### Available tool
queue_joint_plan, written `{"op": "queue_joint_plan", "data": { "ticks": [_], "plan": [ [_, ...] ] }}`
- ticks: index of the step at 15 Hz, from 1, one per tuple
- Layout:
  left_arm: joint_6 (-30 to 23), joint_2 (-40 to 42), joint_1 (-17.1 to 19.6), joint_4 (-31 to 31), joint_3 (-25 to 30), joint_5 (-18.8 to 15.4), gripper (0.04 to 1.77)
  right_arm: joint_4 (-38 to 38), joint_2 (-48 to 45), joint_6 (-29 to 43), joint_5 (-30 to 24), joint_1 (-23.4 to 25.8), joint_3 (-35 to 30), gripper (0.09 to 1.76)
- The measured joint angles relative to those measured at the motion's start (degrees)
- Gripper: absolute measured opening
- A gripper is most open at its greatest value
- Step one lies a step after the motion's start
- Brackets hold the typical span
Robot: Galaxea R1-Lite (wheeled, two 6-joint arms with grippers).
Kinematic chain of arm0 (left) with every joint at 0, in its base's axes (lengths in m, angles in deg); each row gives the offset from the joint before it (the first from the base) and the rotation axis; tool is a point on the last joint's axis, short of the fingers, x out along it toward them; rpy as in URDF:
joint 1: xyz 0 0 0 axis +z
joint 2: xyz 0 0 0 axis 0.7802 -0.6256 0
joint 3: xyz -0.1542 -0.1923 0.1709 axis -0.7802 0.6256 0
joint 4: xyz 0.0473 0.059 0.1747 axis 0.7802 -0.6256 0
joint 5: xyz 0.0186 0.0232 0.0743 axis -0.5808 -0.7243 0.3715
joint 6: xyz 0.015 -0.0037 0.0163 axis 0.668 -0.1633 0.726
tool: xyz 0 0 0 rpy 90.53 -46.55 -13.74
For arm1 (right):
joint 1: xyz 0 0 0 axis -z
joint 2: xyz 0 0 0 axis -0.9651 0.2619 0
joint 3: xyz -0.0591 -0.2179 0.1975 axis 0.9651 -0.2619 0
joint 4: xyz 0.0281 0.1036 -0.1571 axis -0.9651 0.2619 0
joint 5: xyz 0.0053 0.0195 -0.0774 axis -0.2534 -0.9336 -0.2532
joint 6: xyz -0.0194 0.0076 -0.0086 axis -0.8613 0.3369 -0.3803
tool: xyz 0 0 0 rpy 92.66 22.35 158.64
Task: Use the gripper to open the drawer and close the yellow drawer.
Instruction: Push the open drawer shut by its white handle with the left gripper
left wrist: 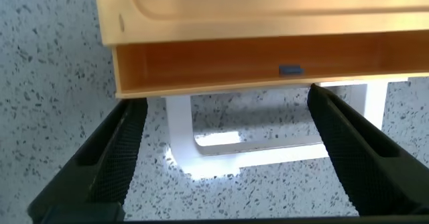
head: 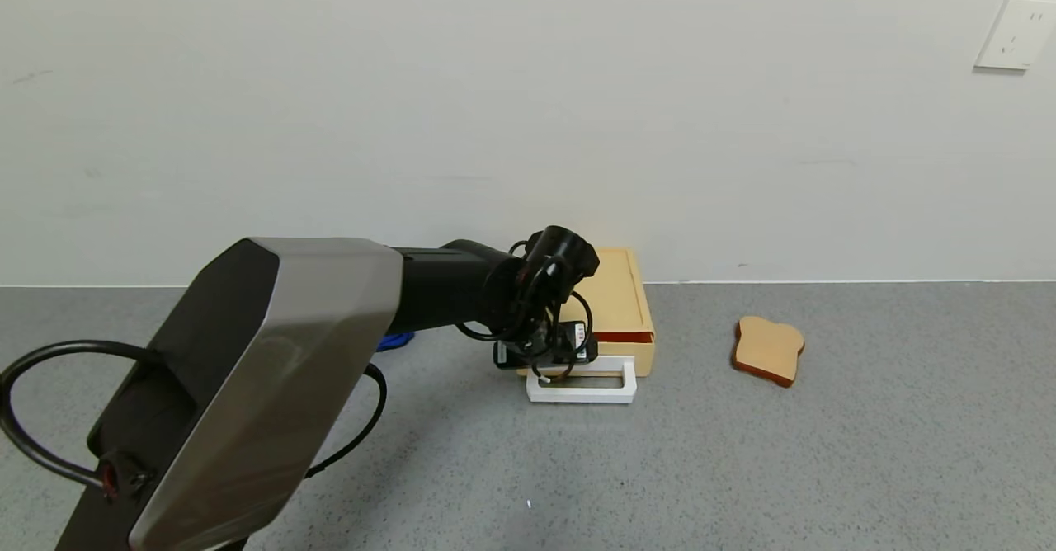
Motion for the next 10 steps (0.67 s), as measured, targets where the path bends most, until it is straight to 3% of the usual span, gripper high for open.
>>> {"op": "queue_joint_plan", "data": {
  "ticks": [10],
  "plan": [
    [1.32,-0.80,0.72,4.89,0.00,0.00,1.72,0.01,0.00,0.00,0.01,-0.01,0.00,1.71]
  ]
}}
